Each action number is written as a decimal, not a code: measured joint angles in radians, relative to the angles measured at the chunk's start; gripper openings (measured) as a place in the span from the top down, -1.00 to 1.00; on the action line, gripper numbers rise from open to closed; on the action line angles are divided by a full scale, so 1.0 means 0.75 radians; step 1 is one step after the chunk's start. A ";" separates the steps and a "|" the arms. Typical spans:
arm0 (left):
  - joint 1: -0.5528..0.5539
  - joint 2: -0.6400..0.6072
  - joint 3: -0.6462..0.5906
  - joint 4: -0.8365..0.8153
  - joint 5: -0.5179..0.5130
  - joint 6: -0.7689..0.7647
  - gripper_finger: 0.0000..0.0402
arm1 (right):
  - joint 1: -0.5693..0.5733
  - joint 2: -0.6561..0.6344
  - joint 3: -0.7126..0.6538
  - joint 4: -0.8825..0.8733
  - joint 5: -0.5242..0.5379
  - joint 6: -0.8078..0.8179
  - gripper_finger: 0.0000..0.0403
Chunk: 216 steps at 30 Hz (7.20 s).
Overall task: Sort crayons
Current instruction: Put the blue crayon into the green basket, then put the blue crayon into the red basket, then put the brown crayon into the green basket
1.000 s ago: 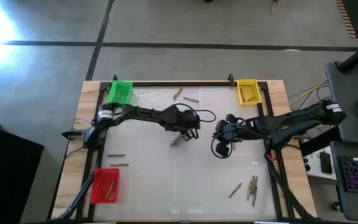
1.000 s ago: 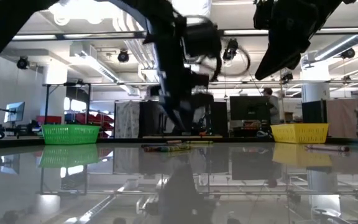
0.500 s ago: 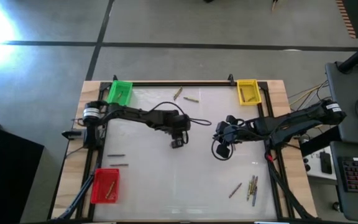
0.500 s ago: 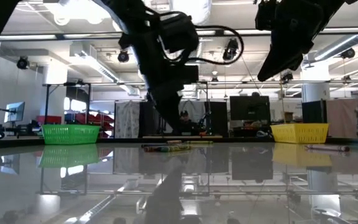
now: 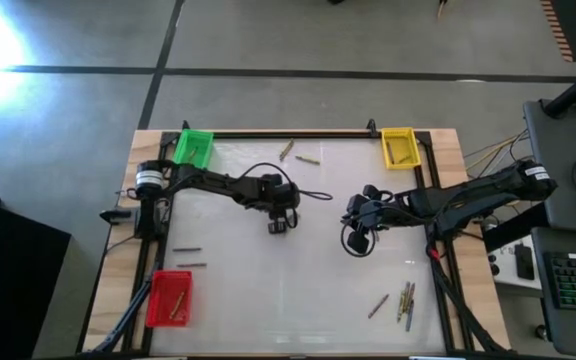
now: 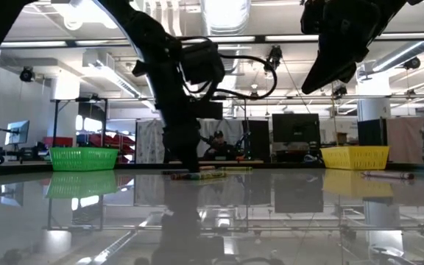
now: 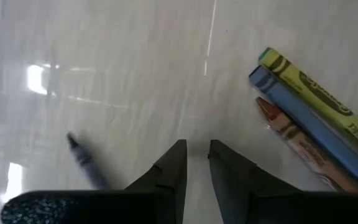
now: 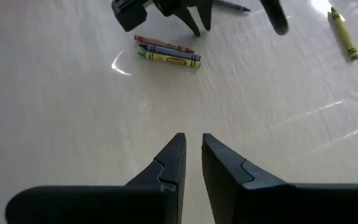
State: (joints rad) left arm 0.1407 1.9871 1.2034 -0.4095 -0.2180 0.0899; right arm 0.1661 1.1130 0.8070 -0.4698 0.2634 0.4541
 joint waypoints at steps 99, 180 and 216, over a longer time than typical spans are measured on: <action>0.859 -0.976 -0.607 -0.172 -0.309 -0.543 0.14 | 0.051 0.001 0.001 0.035 0.002 -0.050 0.79; -0.737 -0.928 -0.898 -0.689 0.259 -1.261 0.95 | 0.043 0.004 -0.081 0.216 0.371 0.079 0.79; -1.231 -0.901 -0.382 -0.952 0.619 -1.793 0.62 | 0.042 0.002 -0.081 0.217 0.381 0.042 0.79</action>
State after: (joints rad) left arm -0.7822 1.3112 0.9168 -1.1236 0.2459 -1.2548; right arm 0.1974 1.1141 0.7460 -0.3072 0.5491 0.4859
